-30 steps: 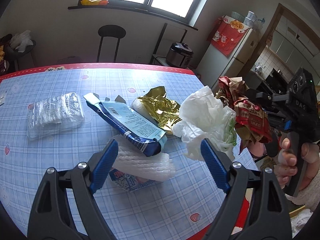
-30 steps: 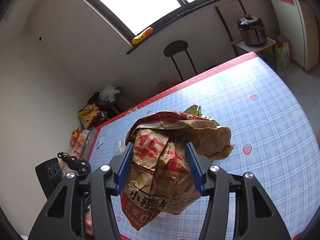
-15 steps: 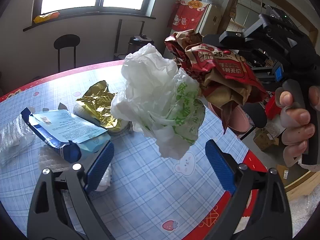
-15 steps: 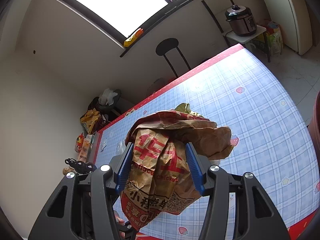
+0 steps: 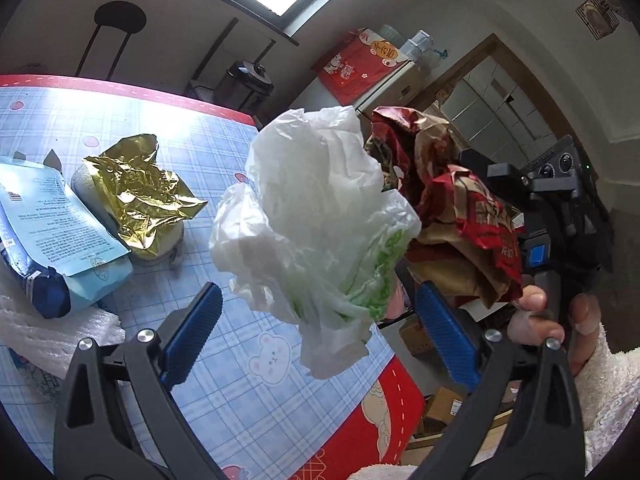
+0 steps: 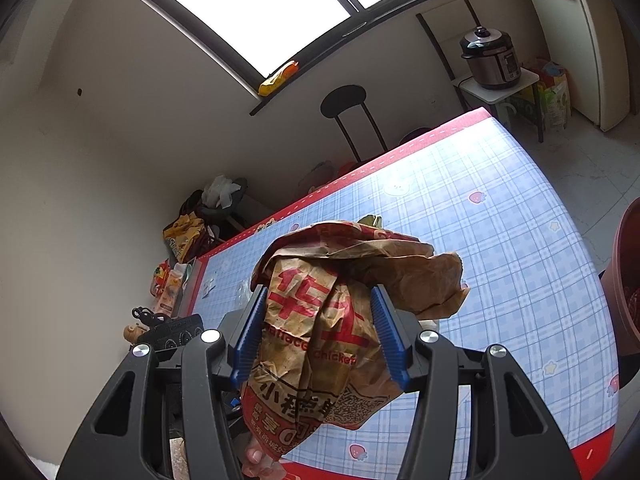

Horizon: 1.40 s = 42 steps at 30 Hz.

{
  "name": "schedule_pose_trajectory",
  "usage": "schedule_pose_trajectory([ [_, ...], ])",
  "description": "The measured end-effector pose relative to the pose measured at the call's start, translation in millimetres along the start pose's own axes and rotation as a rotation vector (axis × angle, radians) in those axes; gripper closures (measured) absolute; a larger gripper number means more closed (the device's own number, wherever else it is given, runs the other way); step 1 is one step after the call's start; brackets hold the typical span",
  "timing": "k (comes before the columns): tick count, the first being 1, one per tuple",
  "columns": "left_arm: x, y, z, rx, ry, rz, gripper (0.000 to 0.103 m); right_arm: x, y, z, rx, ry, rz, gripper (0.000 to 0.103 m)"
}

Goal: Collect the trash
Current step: 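Grasp the white plastic bag with the left tool while the right tool holds the paper bag, then carry the brown paper bag and white plastic bag over the terracotta bin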

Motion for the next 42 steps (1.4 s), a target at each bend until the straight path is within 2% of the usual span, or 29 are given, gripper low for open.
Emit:
schedule_pose_trajectory([
  [5, -7.0, 12.9, -11.7, 0.024, 0.071, 0.037, 0.009, -1.0, 3.9, -1.6, 0.008, 0.008, 0.005, 0.051],
  [7, -9.0, 16.3, -12.6, 0.019, 0.072, 0.051, 0.017, -2.4, 4.0, -2.0, 0.008, 0.008, 0.007, 0.051],
  [9, -10.1, 20.4, -10.9, 0.049, 0.095, 0.062, 0.044, -3.0, 3.8, -3.5, 0.001, 0.008, 0.006, 0.051],
  [10, -10.9, 21.8, -9.5, 0.064, 0.105, 0.067, 0.051, -3.2, 3.1, -5.0, -0.004, 0.012, 0.006, 0.051],
  [11, -11.4, 21.8, -8.3, 0.074, 0.115, 0.067, 0.063, -3.3, 2.2, -7.1, -0.008, 0.017, 0.005, 0.051],
  [14, -11.6, 17.9, -1.4, 0.132, 0.143, 0.054, 0.070, -5.2, -1.5, -13.5, -0.011, 0.034, -0.001, 0.051],
  [21, -8.6, -5.7, 32.4, 0.284, 0.084, 0.036, 0.072, -8.8, -15.8, -28.0, -0.035, 0.047, -0.019, 0.051],
  [27, 2.4, -45.1, 37.1, 0.411, 0.098, -0.041, 0.072, -8.7, -38.4, -45.7, -0.086, 0.032, -0.041, 0.051],
  [30, 12.9, -62.9, 39.5, 0.480, 0.071, -0.076, 0.072, -6.8, -55.2, -58.8, -0.114, 0.032, -0.065, 0.051],
  [33, 22.3, -76.2, 39.7, 0.538, 0.046, -0.096, 0.072, -5.4, -73.5, -73.6, -0.145, 0.026, -0.090, 0.051],
  [37, 29.6, -83.6, 33.3, 0.613, 0.060, -0.100, 0.072, -2.8, -99.2, -95.3, -0.190, 0.020, -0.118, 0.051],
  [42, 35.6, -74.8, 10.5, 0.647, 0.080, -0.097, 0.071, 2.9, -137.1, -127.2, -0.237, 0.030, -0.153, 0.051],
])
Point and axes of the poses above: each gripper's, at about its wrist camera, not at the fingertips, and y roughly the way its jaws point, z to its left, x to its top, the point moved 8 cm from there along y, roughly the way its jaws point, and after that the axes turned 15 degrees about x, right-handed, at the moved point
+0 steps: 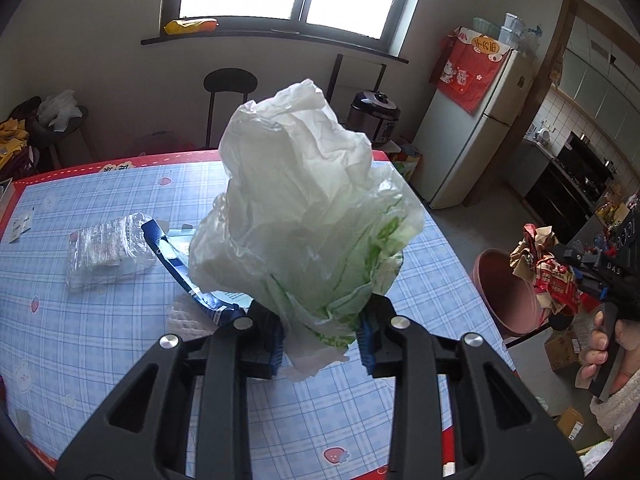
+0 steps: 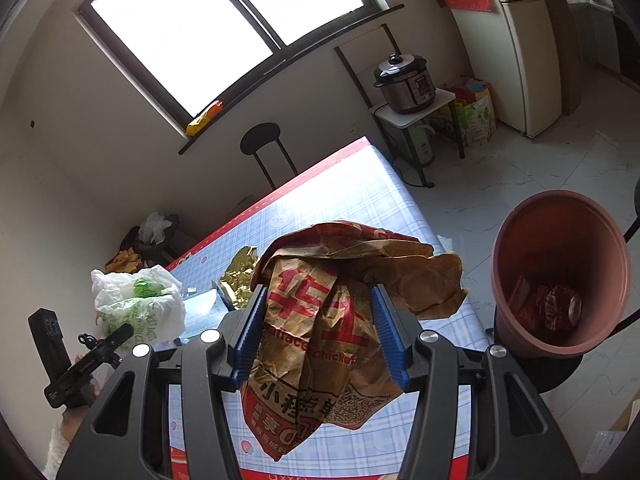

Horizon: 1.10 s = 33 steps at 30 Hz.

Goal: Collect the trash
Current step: 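Carry the brown paper bag and white plastic bag over the terracotta bin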

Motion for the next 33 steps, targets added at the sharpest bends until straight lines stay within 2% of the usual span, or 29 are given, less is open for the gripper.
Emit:
schedule_pose_trajectory([
  [6, 3.6, -5.4, -51.0, -0.004, 0.042, -0.005, 0.071, 16.2, -35.9, -46.3, -0.059, 0.001, -0.039, 0.051],
  [15, 5.0, 4.9, -164.1, -0.096, 0.151, 0.028, 0.071, 30.7, -93.6, -113.4, -0.103, 0.044, -0.115, 0.051],
  [22, 4.9, 18.7, -242.2, -0.165, 0.207, 0.045, 0.071, 34.2, -121.1, -173.2, -0.185, 0.065, -0.128, 0.051],
  [28, -4.8, 25.5, -282.2, -0.176, 0.235, 0.077, 0.071, 35.0, -110.9, -226.9, -0.251, 0.062, -0.083, 0.051],
  [33, -7.0, 28.0, -289.2, -0.162, 0.232, 0.094, 0.071, 32.9, -87.3, -257.7, -0.276, 0.087, -0.022, 0.051],
])
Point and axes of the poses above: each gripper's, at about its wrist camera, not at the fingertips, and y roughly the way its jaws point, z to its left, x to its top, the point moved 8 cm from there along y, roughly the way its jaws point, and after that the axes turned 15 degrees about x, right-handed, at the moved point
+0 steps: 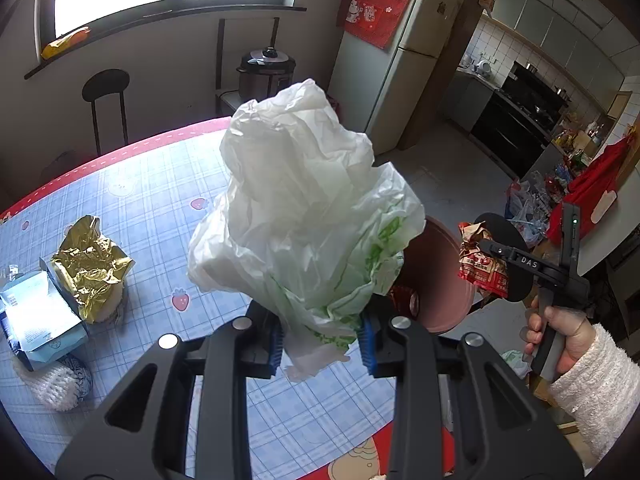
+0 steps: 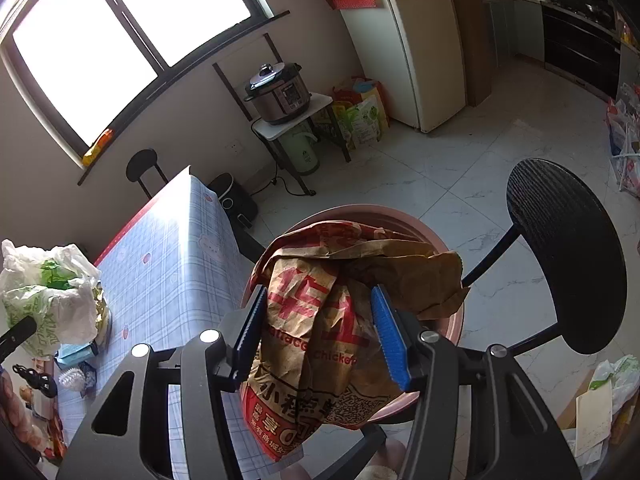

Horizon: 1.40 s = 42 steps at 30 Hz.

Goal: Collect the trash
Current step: 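Carry the brown paper bag and white plastic bag over the terracotta bin, then open the right tool to drop the brown paper bag into the bin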

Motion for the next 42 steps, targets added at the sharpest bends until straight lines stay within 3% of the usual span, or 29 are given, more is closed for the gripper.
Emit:
schedule_pose_trajectory([
  [11, -15.3, -9.5, 31.2, 0.064, -0.060, 0.017, 0.070, 9.6, 19.4, -0.5, -0.037, -0.060, 0.019, 0.050],
  [21, -23.4, -19.3, 45.8, 0.071, -0.089, 0.020, 0.070, 8.7, 43.1, -7.3, -0.098, -0.089, 0.075, 0.049],
  [28, -16.5, -31.3, 60.6, 0.071, -0.104, -0.016, 0.070, 11.1, 37.4, -3.7, -0.065, -0.025, 0.028, 0.046],
  [33, -17.6, -31.8, 65.3, 0.063, -0.120, -0.021, 0.070, 17.5, 31.5, 4.7, -0.069, -0.039, 0.012, 0.037],
  [38, -23.2, -24.1, 64.7, 0.036, -0.124, -0.004, 0.070, 21.7, 11.6, 23.1, -0.079, -0.095, -0.030, 0.012],
  [42, -25.8, -18.2, 61.9, 0.010, -0.119, 0.004, 0.069, 19.5, -10.8, 39.7, -0.075, -0.131, -0.059, 0.005],
])
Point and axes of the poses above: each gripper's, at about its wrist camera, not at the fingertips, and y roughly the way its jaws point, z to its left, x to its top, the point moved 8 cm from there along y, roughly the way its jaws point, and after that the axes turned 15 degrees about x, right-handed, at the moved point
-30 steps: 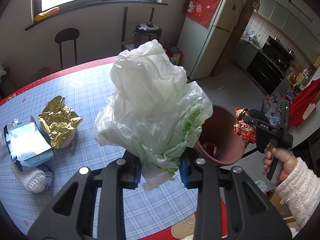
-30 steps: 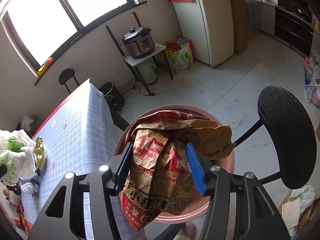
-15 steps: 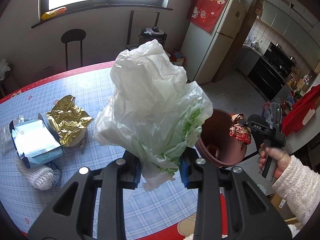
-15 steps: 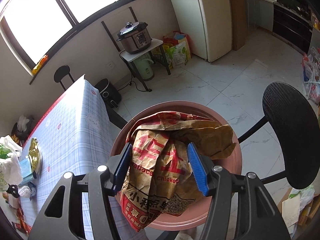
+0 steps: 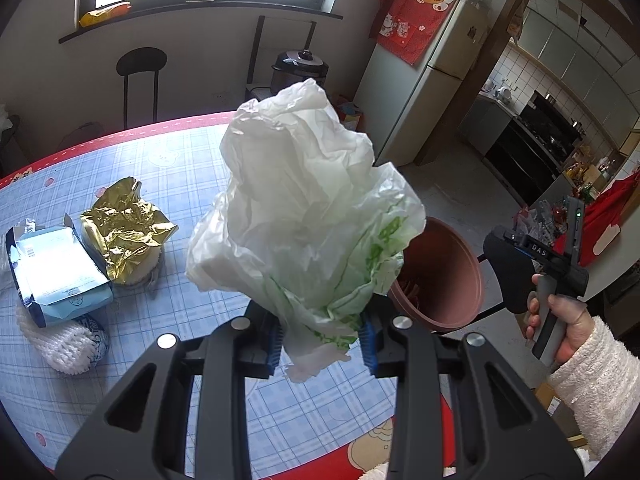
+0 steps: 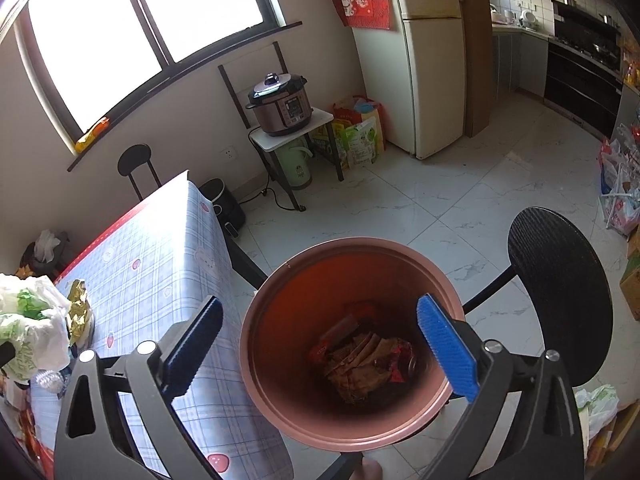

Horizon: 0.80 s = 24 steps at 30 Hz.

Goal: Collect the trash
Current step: 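Open the right tool to drop the brown paper bag into the bin, then lower the white plastic bag into the bin and open the left tool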

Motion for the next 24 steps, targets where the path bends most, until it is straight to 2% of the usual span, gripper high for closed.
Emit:
schedule_pose_trajectory([
  [5, 0.5, 6.3, -15.0, -0.040, 0.031, 0.010, 0.069, 0.7, -40.6, 7.7, -0.060, -0.018, -0.071, 0.005],
  [10, 2.7, 20.1, -47.0, -0.088, 0.100, 0.029, 0.068, -1.4, -78.3, 3.7, -0.094, 0.032, -0.138, 0.005],
  [17, 3.7, 61.2, -129.9, -0.191, 0.208, 0.092, 0.068, -6.9, -109.9, -17.9, -0.140, 0.077, -0.167, 0.005],
  [24, -4.9, 120.4, -219.2, -0.308, 0.213, 0.230, 0.067, -10.0, -132.4, -49.9, -0.207, 0.107, -0.164, 0.005],
])
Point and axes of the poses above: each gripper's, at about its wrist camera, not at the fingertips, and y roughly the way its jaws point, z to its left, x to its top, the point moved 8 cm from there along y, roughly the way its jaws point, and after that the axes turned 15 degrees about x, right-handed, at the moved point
